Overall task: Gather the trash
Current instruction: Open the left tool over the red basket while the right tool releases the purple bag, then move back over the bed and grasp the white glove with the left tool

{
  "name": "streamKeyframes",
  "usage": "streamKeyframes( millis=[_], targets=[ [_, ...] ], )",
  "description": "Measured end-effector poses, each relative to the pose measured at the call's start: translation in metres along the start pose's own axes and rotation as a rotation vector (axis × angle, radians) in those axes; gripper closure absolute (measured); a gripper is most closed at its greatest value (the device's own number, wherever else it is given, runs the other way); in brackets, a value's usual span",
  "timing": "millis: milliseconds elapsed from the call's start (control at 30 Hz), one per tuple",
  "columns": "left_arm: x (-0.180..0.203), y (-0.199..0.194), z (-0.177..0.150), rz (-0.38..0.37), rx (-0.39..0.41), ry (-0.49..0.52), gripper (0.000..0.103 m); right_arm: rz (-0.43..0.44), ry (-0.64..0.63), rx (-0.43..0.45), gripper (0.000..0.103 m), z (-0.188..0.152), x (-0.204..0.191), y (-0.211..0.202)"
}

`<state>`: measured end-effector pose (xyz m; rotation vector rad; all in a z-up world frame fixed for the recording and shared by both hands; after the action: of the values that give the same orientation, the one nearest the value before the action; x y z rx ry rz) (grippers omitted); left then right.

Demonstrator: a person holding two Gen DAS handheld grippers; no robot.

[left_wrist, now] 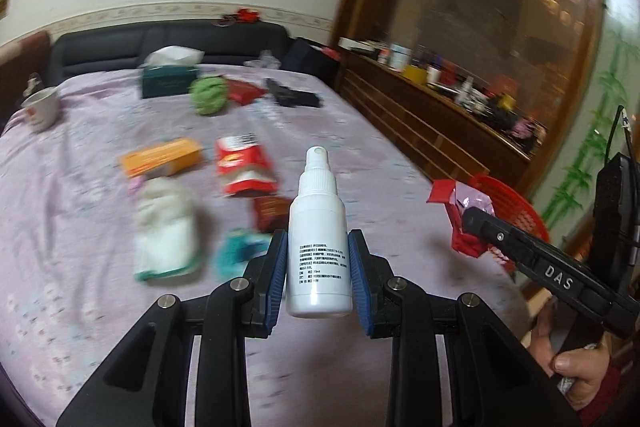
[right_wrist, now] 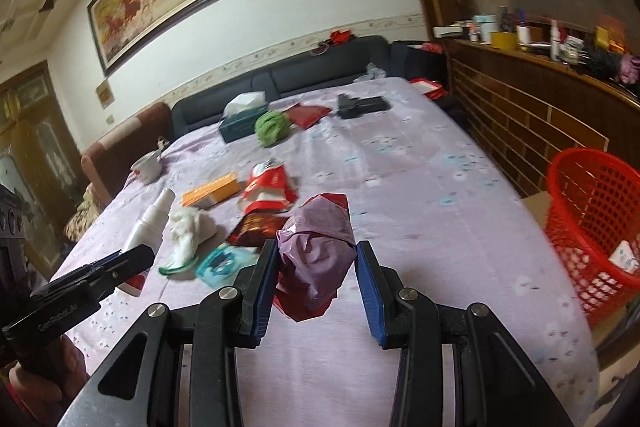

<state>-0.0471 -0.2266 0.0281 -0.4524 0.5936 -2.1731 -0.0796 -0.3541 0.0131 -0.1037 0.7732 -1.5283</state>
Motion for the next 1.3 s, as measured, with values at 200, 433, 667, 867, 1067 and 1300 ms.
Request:
streamKeyframes(
  millis=[200, 433, 667, 867, 1067, 1300],
  targets=[
    [0.068, 0.024, 0.022, -0.130, -0.027, 0.053, 0.074, -0.054, 0.091, 0.085, 0.061, 0.025, 0.060, -0.039],
    [0.146, 0.051, 0.049, -0.246, -0.055, 0.118, 0.074, -0.145, 0.197, 0.183, 0.060, 0.050, 0.144, -0.091],
    [0.226, 0.092, 0.068, -0.339, -0.078, 0.176, 0.074, -0.212, 0.279, 0.236, 0.060, 0.069, 0.214, -0.122],
    [0.269, 0.140, 0.072, -0.377, -0.107, 0.176, 0.071, -0.229, 0.339, 0.230, 0.059, 0.081, 0.257, -0.119],
    [0.269, 0.160, 0.068, -0.379, -0.143, 0.139, 0.048, -0.271, 0.357, 0.190, 0.051, 0.088, 0.289, -0.102],
    [0.237, 0.132, 0.060, -0.309, -0.102, 0.170, 0.042, -0.274, 0.363, 0.171, 0.045, 0.080, 0.296, -0.105]
  ],
)
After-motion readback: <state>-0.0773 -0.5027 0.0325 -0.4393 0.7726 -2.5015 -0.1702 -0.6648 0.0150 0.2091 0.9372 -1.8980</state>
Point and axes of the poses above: each gripper's, at about its wrist camera, not at the fingertips, and y roughly the way its jaws point, x to its right, z to its top, the point moved 9 cm from there along y, roughly the way its jaws point, and after that the axes turned 7 degrees about y, right-handed, at the moved point
